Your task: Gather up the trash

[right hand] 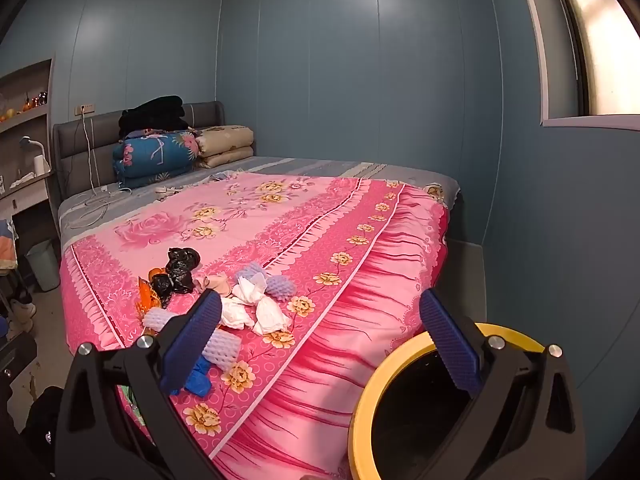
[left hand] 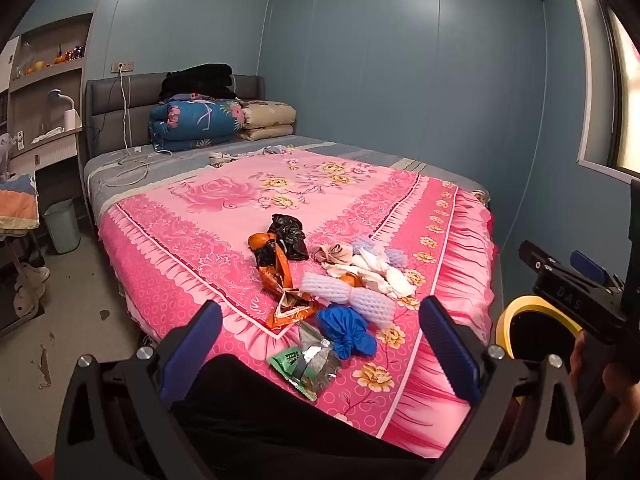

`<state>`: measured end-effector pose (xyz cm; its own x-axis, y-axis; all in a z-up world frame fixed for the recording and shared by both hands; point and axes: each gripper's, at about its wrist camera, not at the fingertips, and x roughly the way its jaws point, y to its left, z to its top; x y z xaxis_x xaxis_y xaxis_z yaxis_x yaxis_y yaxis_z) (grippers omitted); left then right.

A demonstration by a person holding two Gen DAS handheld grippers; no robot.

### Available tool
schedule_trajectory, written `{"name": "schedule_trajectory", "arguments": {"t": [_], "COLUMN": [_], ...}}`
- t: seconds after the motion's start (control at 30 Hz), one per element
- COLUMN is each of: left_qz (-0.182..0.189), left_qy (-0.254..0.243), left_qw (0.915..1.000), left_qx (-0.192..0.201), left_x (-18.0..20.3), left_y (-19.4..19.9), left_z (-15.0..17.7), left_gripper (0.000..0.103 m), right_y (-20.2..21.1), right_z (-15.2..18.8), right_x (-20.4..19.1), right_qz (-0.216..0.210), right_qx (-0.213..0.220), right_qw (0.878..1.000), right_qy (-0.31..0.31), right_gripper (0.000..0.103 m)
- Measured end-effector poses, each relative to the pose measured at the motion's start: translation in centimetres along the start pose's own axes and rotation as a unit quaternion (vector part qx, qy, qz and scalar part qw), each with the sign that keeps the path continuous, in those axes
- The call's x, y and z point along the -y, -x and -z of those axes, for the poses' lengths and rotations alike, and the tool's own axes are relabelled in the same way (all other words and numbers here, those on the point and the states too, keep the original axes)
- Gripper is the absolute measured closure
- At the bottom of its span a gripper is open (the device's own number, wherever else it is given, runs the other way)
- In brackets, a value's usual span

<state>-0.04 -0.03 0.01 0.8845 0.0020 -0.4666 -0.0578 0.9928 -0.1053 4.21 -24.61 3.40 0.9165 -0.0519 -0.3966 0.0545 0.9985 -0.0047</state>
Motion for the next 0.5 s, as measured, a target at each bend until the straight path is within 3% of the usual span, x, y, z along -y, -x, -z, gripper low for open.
{"name": "schedule_trajectory", "arguments": {"t": [0.5], "left_qz": [0.001], "left_qy": [0.003], "left_qw": [1.0], "left_qx": [-0.005], "left_x": [0.03], "left_y": [0.11], "left_z": [-0.19], "left_gripper": [0.008], "right_y": [-0.22], "right_z": [0.23], "right_x": [-0.12], "right_qz": [0.0], "right_qx": [-0.006], "right_qw": [1.0], "right_qy": [-0.006], "right_gripper": [0.008]}}
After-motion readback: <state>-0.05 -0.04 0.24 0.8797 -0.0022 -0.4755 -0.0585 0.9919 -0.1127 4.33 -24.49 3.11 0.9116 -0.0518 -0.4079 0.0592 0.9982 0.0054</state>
